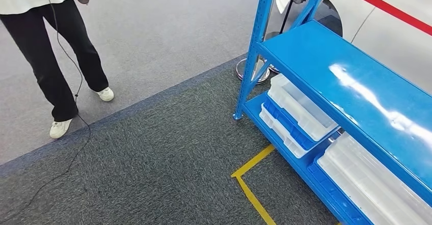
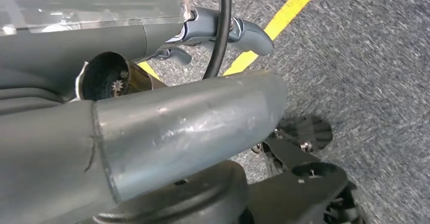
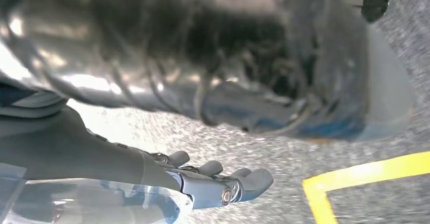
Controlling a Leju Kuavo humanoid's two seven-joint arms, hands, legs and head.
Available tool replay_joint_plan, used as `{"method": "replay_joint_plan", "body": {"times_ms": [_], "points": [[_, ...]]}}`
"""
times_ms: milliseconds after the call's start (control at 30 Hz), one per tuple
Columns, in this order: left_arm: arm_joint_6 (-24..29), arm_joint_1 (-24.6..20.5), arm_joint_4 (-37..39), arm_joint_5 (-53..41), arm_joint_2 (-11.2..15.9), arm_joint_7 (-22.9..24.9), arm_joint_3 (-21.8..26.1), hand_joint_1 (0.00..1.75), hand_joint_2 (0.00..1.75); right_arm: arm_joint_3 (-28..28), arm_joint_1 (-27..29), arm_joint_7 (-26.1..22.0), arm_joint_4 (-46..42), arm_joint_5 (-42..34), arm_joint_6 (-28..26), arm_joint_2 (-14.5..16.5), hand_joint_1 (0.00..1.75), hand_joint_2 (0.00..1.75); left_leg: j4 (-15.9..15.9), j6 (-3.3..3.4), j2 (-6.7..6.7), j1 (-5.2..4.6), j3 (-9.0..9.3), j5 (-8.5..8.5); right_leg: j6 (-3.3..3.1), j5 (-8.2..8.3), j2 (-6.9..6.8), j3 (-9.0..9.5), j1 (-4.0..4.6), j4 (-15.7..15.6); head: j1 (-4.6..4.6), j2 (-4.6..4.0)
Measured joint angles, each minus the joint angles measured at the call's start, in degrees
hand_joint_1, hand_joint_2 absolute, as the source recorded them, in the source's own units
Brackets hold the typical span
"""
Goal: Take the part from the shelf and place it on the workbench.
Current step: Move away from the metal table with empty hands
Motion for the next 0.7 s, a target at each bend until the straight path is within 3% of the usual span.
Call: {"method": "replay_joint_plan", "body": {"times_ms": [67,133,200,267,333,400,467,500,533,567,633,700], "points": [[0.1,-0.1,0.0,0.1,0.0,0.0,0.3,0.0,0.0,-0.3,0.1,0.3,0.0,0.3,0.0,0.0,0.0,0.0,0.1,-0.21,1.3,-0.02,0.19,-0.19,-0.15,3.51,-1.2,3.87,0.06,-6.6,0.01,0.0],[0.2,-0.1,0.0,0.0,0.0,0.1,0.4,0.0,0.0,-0.5,0.0,0.5,0.0,0.4,0.1,0.0,0.0,0.0,0.2,-0.69,2.34,-0.3,0.39,-0.5,-0.7,5.77,-3.41,7.77,0.47,-13.7,-0.01,0.0],[0.2,-0.3,0.0,-0.2,0.0,-0.3,0.5,0.0,0.0,-0.7,-0.1,0.6,0.0,0.3,0.1,0.0,0.0,0.0,0.3,-1.24,3.27,-0.57,0.62,-0.78,-1.24,5.97,-4.0,8.68,0.83,-15.8,-0.02,0.0],[0.1,-0.6,0.0,-0.5,0.0,-0.6,0.6,0.0,0.0,-0.9,0.0,0.5,0.0,0.2,0.1,0.0,0.0,0.0,0.4,-1.79,3.84,-0.49,0.88,-1.06,-1.74,6.19,-2.83,8.55,0.65,-16.0,-0.03,0.0],[0.0,-0.8,0.0,-0.9,0.1,-0.7,0.6,0.0,0.0,-1.0,-0.1,0.3,0.0,0.3,0.1,0.2,0.0,0.0,2.4,-2.49,1.72,-0.23,0.2,-2.72,-2.42,6.52,-1.77,8.59,0.3,-16.3,-0.04,0.0],[-0.2,-0.8,0.0,-1.4,0.1,-0.5,0.6,0.0,0.0,-1.1,-0.2,0.0,0.0,0.3,0.0,0.3,0.0,0.0,8.9,-3.05,-1.36,0.09,-2.64,-6.45,-2.87,6.75,-0.58,8.49,0.14,-16.4,-0.05,0.0],[-0.3,-0.7,0.0,-1.5,0.1,-0.3,0.6,0.0,0.0,-1.3,-0.3,-0.1,0.0,0.3,0.0,0.3,0.0,0.0,16.1,-3.35,-2.22,0.27,-6.04,-9.16,-2.99,6.83,0.98,8.35,0.15,-16.3,-0.05,0.0],[-0.3,-0.6,0.0,-1.6,0.1,-0.2,0.6,0.0,0.0,-1.4,-0.3,-0.1,0.0,0.3,0.0,0.3,0.0,0.0,17.3,-3.41,-2.27,0.35,-6.72,-8.91,-2.99,6.83,1.8,8.35,0.14,-16.2,-0.05,0.0],[-0.4,-0.6,0.0,-1.6,0.1,-0.2,0.6,0.0,0.0,-1.5,-0.2,0.0,0.0,0.4,0.0,0.3,0.0,0.0,16.2,-3.41,-2.37,0.44,-6.31,-7.43,-2.96,6.82,2.64,8.38,0.12,-16.1,-0.05,0.0],[-0.4,-0.6,0.0,-1.6,0.1,-0.2,0.6,0.0,0.0,-1.6,-0.2,0.1,0.0,0.5,0.0,0.3,0.0,0.0,12.9,-3.36,-2.78,0.56,-4.93,-5.13,-2.89,6.77,3.44,8.42,0.08,-16.0,-0.05,0.0],[-0.5,-0.6,0.0,-1.6,0.1,-0.4,0.6,0.0,0.0,-1.7,-0.3,0.7,0.0,0.8,0.0,0.4,0.0,0.0,5.1,-3.19,-5.64,0.87,-1.77,-1.52,-2.47,6.64,4.93,8.12,0.02,-15.4,-0.03,0.0],[-0.6,-0.7,0.0,-1.7,0.1,-0.6,0.6,0.0,0.0,-1.7,-0.3,1.3,0.0,1.2,0.1,0.4,0.0,0.0,1.8,-2.98,-7.77,0.91,-0.55,-0.76,-1.67,6.75,6.27,7.41,-0.05,-15.0,-0.03,0.0]]}}
